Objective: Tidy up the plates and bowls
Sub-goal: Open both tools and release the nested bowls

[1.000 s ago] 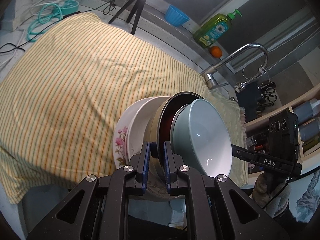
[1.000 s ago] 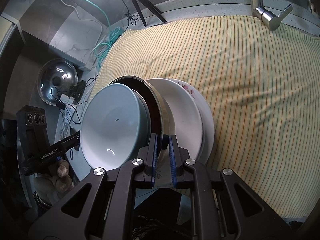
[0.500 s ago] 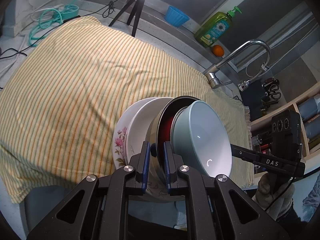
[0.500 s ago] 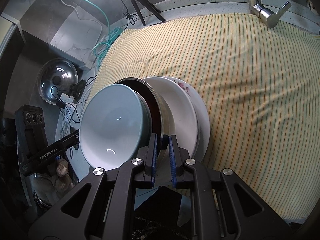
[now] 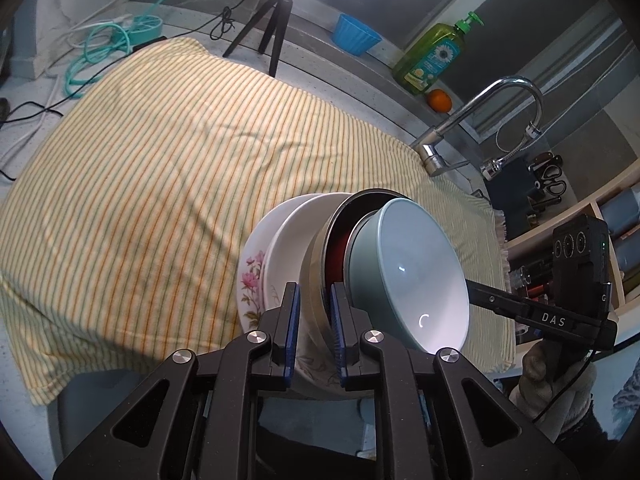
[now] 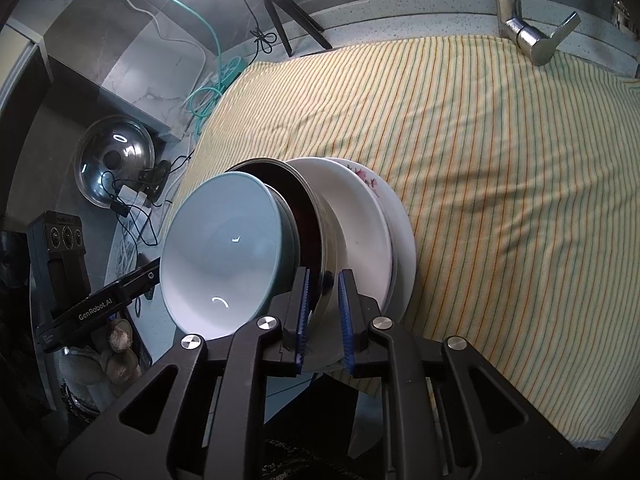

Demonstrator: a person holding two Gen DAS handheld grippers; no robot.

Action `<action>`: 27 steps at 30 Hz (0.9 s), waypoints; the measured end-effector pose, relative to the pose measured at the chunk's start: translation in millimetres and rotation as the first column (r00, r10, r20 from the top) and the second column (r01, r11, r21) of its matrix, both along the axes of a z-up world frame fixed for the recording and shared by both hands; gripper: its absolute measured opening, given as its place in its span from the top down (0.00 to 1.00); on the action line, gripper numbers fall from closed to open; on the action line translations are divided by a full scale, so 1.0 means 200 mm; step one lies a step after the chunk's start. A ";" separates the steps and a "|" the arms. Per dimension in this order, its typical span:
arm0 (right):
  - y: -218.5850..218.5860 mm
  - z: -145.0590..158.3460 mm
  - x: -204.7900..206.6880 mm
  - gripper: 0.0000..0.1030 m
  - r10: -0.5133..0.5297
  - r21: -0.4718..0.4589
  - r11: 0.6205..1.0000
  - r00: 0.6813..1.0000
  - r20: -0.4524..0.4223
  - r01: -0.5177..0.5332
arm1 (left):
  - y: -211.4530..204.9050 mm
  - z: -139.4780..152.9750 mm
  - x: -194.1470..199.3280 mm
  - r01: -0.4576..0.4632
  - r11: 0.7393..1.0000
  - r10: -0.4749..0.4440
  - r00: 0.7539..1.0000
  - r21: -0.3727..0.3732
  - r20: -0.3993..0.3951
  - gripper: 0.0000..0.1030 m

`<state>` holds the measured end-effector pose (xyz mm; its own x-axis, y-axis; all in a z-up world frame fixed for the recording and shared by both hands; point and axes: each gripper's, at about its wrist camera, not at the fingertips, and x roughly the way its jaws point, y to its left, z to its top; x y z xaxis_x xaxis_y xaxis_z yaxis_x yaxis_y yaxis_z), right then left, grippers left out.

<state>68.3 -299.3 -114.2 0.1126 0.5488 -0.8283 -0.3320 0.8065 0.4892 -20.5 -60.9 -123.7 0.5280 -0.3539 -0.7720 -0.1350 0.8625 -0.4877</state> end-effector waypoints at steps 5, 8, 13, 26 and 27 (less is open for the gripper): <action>-0.05 0.03 -0.01 0.68 -0.011 0.006 1.000 1.000 0.025 0.010 | 0.01 0.02 -0.02 -0.008 1.000 0.008 1.000 0.029 0.007 0.86; -0.08 0.05 -0.03 0.68 -0.018 0.004 1.000 0.999 0.049 0.018 | 0.00 0.04 -0.04 -0.012 0.999 0.011 1.000 0.053 0.016 0.86; -0.12 0.10 -0.06 0.67 -0.018 0.002 1.000 0.996 0.082 0.018 | -0.02 0.10 -0.10 -0.033 0.993 0.028 0.999 0.114 0.043 0.69; -0.07 0.32 -0.26 0.39 -0.027 -0.078 0.996 0.957 0.288 0.051 | -0.10 0.30 -0.21 -0.019 0.956 -0.030 0.986 0.292 0.162 0.37; -0.06 0.33 -0.28 0.37 -0.034 -0.070 0.996 0.957 0.289 0.057 | -0.10 0.31 -0.23 -0.022 0.953 -0.030 0.985 0.302 0.168 0.37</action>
